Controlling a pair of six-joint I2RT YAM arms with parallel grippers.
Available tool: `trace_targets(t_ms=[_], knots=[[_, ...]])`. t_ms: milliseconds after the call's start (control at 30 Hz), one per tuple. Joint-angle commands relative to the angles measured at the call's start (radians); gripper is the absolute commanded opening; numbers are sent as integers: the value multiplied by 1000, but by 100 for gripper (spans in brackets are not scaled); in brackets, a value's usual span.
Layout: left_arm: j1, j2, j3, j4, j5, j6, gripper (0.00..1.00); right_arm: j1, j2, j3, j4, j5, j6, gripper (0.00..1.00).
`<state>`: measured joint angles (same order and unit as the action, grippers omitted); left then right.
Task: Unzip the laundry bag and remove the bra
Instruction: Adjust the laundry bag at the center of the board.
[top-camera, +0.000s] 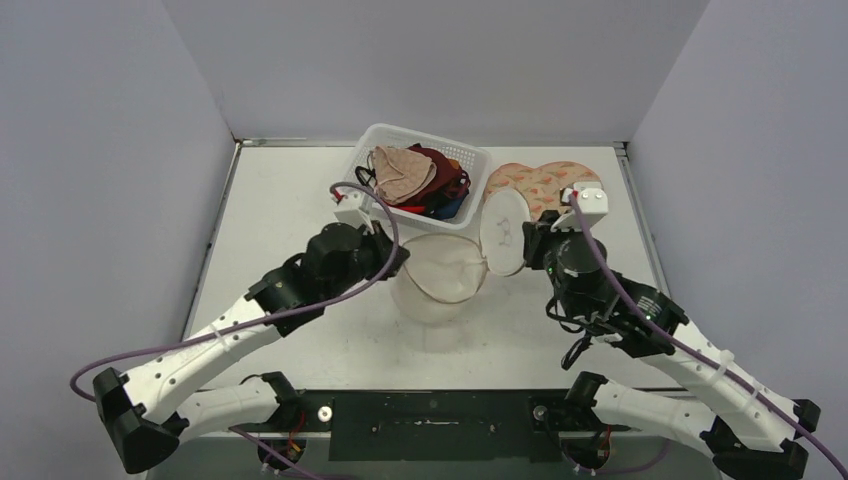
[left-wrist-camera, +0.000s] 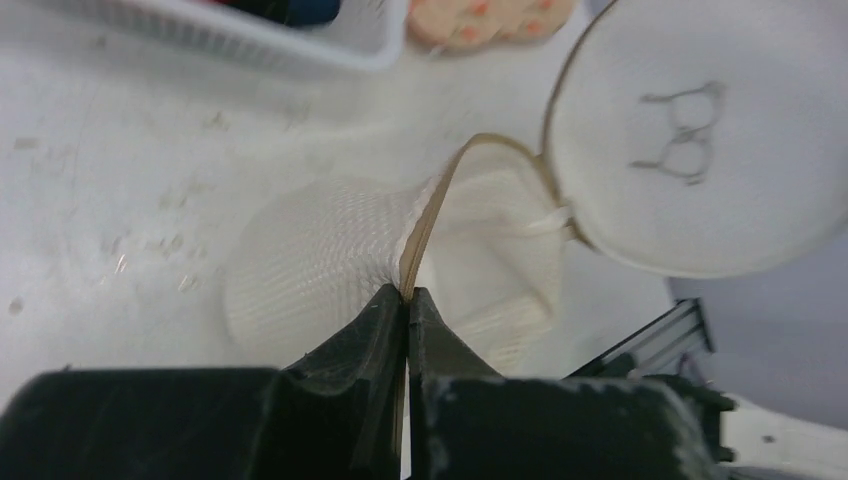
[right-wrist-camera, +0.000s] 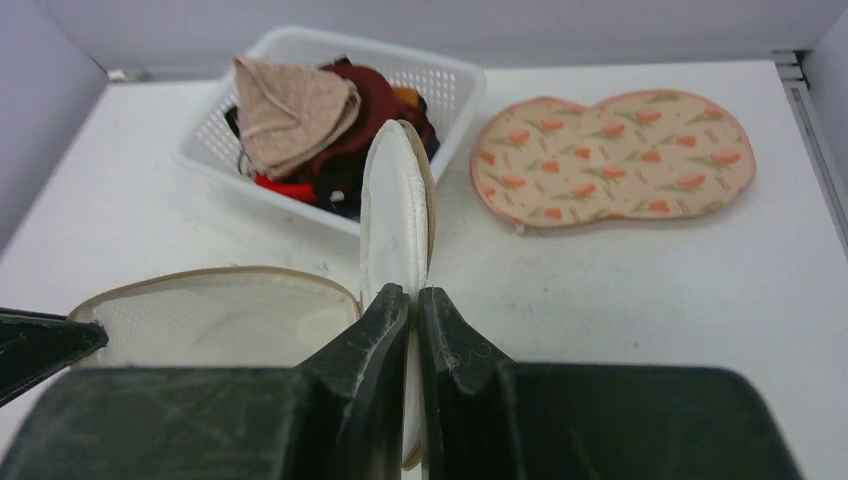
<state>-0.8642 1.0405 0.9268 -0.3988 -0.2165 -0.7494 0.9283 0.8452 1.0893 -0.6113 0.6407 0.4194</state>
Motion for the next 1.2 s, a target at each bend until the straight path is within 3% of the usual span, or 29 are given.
trace_targets(t_ms=[0, 200, 500, 800, 967, 1033, 1167], knots=[[-4, -57, 65, 72, -24, 39, 0, 9, -23, 40, 54, 38, -35, 5], [-1, -5, -191, 212, 59, -74, 0, 10, -70, -149, 65, 64, 20, 5], [2, -28, -8, 153, 17, -10, 0, 17, -43, -6, 63, 112, -86, 5], [3, 61, -161, 271, 58, -71, 0, 35, -42, -185, 111, 102, -48, 5], [3, 90, -169, 291, 53, -73, 0, 71, -52, -219, 97, 121, 1, 5], [3, 87, -147, 273, 50, -61, 9, 83, -51, -213, 90, 130, 14, 5], [-6, 41, -102, 197, 35, -52, 46, 94, -51, -204, 81, 130, 36, 5]])
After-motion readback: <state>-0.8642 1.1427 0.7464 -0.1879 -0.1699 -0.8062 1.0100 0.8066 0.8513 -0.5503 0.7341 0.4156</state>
